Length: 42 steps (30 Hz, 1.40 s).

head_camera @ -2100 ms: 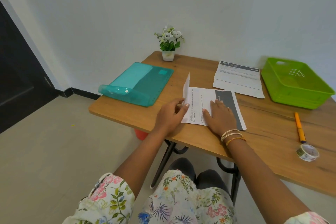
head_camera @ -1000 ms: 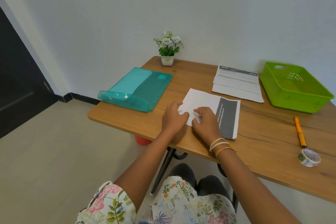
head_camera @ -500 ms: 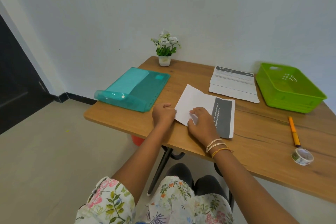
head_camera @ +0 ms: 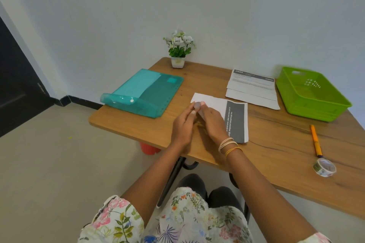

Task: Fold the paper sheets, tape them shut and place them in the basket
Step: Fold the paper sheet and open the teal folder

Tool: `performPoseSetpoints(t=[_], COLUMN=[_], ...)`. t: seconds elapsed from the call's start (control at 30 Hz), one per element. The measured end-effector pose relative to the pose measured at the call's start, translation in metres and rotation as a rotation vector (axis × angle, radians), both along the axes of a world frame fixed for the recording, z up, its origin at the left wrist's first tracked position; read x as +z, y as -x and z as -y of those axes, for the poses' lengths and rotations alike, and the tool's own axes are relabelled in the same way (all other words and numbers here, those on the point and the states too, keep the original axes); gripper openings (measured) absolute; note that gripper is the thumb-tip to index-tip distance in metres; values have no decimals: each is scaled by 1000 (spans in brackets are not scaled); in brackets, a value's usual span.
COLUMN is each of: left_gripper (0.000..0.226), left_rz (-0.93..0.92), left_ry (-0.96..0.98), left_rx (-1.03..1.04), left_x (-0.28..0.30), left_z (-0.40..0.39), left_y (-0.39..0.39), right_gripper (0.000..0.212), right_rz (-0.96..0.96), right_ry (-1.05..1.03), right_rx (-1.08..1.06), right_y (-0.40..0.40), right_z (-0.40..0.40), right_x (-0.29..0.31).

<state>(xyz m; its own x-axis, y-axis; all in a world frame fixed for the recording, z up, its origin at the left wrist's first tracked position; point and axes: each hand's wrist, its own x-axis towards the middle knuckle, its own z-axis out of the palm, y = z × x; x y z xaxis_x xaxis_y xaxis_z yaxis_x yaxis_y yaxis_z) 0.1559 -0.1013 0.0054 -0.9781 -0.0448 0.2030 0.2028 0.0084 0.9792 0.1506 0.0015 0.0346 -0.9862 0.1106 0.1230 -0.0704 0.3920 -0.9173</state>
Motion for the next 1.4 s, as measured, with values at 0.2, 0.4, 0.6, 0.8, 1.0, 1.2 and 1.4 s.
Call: performPoseSetpoints(t=[0.2,0.4,0.6,0.8,1.0,1.2,1.4], left_gripper=[50,48,44,42,42,43,37], left_rz=[-58,-101,-78,-75,-65,224,332], left_ry=[193,298,441,626,652,-38,-143], left_rx=[-158,-109,-88,-57,-41,16,400], left_x=[-4,-2,-4,-4,1,8,5], left_z=[-1,-2,-6,-5,-10,-20,-15], left_y=[1,0,2,3,-2,3,7], right_gripper=[12,21,52,47,30,30,29], right_rz=[-25,14,226,171,186,156,272], right_ry=[-77,416,352,-391,-676,-336,260], right_rx=[-251,-422,-434,-315,-293,-205,-320], right_y=[2,-4,-11,-18,-20,-15,-11], right_z=[-16,-22,-34,-39,-37,-32,-29], right_x=[3,5,4,2,-4,-8,-5])
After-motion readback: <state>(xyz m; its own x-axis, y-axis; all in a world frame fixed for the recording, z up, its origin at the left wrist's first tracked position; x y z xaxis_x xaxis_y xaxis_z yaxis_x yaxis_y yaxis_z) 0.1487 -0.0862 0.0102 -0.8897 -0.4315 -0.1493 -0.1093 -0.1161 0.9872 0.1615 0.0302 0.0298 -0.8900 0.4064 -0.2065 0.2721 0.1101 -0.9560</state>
